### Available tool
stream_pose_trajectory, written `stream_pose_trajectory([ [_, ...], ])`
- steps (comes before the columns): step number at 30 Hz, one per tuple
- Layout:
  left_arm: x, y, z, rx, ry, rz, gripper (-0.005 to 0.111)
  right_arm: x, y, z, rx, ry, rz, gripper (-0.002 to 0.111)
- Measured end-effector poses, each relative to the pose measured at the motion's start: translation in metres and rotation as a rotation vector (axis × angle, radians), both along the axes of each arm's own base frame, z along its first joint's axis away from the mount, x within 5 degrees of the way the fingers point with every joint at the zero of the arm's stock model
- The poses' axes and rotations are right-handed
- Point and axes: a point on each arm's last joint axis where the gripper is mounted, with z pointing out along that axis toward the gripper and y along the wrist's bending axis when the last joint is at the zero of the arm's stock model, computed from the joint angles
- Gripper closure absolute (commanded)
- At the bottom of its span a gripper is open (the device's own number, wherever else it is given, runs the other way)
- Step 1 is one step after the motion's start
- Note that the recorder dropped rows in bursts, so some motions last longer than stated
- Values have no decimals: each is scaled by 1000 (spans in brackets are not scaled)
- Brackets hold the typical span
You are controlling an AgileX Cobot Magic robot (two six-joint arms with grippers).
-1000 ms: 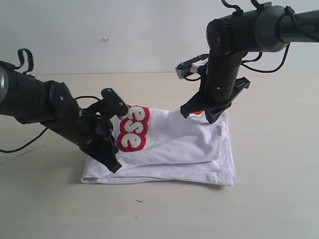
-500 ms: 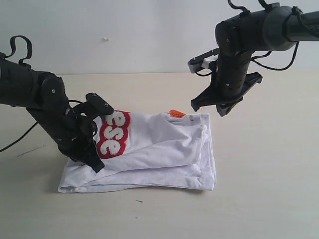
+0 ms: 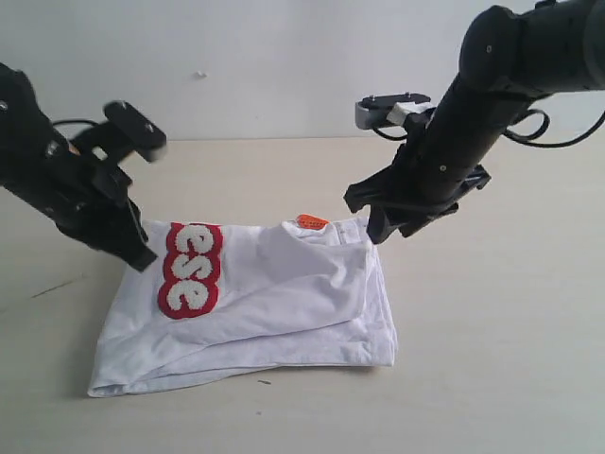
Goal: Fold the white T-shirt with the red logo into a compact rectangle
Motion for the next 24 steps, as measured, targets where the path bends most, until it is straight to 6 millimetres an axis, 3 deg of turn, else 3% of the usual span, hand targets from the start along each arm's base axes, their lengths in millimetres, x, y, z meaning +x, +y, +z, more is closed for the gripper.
stream_pose_trajectory([
  [6, 2, 20, 30, -115, -84, 109, 107, -19, 3, -30, 82, -2, -3, 46],
  [11, 2, 17, 31, -163, -78, 102, 107, -20, 13, -46, 213, -9, -4, 43],
  [16, 2, 16, 32, -174, -77, 99, 107, -17, 15, -66, 230, 16, -11, 43],
  [24, 2, 16, 32, -176, -87, 99, 107, -17, 16, -71, 233, 25, -10, 43],
])
